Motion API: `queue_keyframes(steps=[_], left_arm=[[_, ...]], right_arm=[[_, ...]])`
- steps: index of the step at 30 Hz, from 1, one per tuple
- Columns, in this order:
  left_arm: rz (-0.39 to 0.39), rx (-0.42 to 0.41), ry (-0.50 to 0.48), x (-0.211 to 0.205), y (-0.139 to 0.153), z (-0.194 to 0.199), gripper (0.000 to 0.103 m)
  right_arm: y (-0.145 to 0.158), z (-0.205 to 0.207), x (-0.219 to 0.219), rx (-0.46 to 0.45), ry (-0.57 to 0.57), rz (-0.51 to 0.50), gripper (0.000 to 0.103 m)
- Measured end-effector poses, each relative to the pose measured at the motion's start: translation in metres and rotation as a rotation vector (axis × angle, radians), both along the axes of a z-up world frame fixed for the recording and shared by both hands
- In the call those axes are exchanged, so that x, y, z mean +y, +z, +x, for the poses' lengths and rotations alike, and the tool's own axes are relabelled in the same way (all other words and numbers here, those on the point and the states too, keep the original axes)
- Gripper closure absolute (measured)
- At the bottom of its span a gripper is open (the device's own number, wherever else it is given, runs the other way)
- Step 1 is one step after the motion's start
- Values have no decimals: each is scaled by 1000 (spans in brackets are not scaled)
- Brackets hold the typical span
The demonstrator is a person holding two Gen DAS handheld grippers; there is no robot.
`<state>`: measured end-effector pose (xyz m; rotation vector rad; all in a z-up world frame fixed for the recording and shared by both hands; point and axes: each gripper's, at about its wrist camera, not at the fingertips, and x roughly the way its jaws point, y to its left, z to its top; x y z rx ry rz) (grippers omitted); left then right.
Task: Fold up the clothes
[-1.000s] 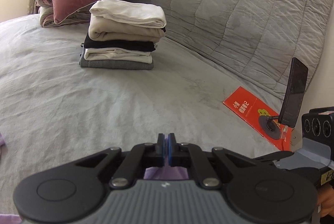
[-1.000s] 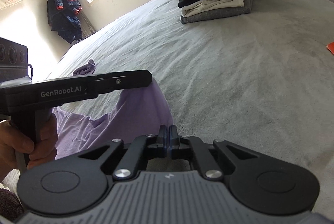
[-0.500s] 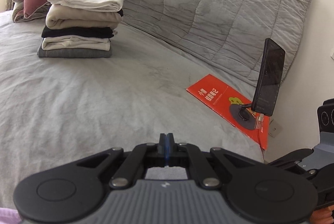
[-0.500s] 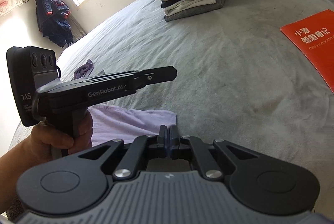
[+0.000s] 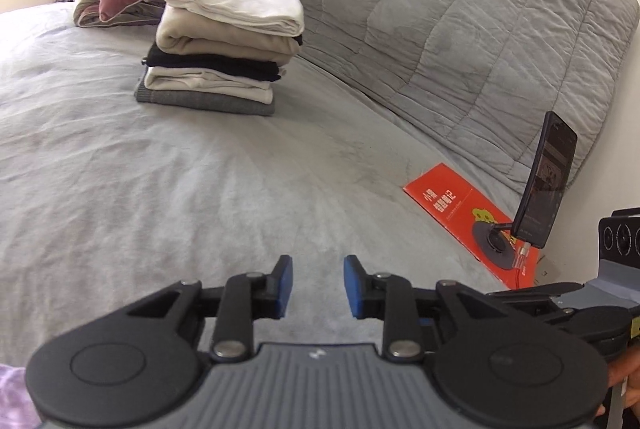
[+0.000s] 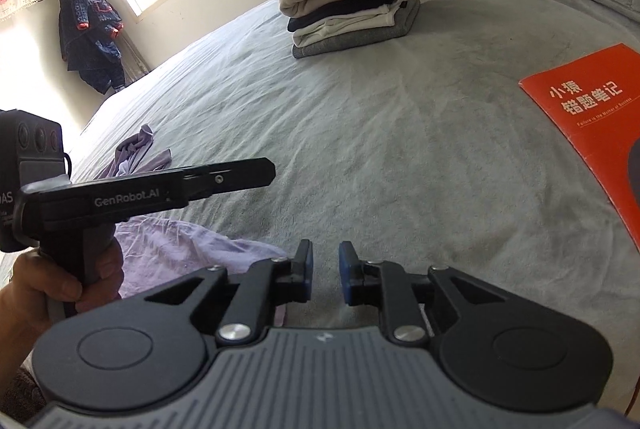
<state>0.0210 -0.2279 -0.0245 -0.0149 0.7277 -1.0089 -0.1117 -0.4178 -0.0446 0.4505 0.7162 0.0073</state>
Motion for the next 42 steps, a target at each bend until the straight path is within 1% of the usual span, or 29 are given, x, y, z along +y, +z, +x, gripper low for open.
queue_keyframes(steps=[1,3,8,9,11,12,13,14,15,16,17,18,19,21,22,23,25,26,28,31,33,34,36,39,42], left_arm=[[12,-4,17,8,0,2,68],[33,-7,51,24,-1,5,65],[57,0,129,71,-8,3,62],[57,5,145,80,-10,1,61],[57,14,173,97,-13,-2,59],[57,17,187,105,-15,-4,59],[58,20,200,114,-16,-6,58],[59,20,212,121,-16,-8,58],[58,20,225,129,-16,-9,56],[55,19,243,139,-16,-12,54],[50,20,262,150,-15,-13,52],[45,22,285,160,-15,-14,51],[41,23,311,171,-14,-15,49],[35,28,371,195,-13,-16,48],[37,31,407,207,-13,-16,48],[38,37,446,220,-12,-15,48],[38,48,524,247,-11,-14,47],[39,50,565,261,-11,-14,47],[44,49,646,286,-9,-13,47],[76,42,809,321,-9,-11,46],[98,43,919,343,-9,-10,46],[95,55,959,353,-11,-9,46],[90,79,1037,373,-15,-8,46],[83,94,1109,395,-20,-8,46],[65,89,1145,411,-22,-9,46]], right_arm=[[0,3,3,-4,15,-14,59],[-1,11,13,-16,53,-57,59],[-6,28,42,-31,174,-190,59],[-8,30,48,-33,207,-221,61],[-12,34,62,-38,275,-283,82],[-14,35,69,-45,316,-327,97],[-15,34,77,-57,351,-388,98],[-15,34,80,-57,345,-433,99],[-15,35,80,-46,317,-462,100],[-15,39,76,-26,265,-467,100],[-15,42,69,-10,218,-443,100],[-15,44,65,-3,200,-420,101],[-14,45,65,-2,192,-414,100],[-14,43,71,-15,195,-451,95],[-14,42,77,-18,196,-482,86],[-14,42,82,-23,194,-510,82],[-12,40,91,-40,193,-549,54],[-10,40,97,-56,204,-553,51],[-7,38,108,-83,232,-549,51],[-2,36,124,-123,274,-544,45],[3,34,140,-158,333,-526,41],[4,33,148,-179,368,-513,38],[5,34,168,-205,441,-499,37],[2,40,199,-224,540,-505,37],[-1,46,228,-235,618,-505,37]])
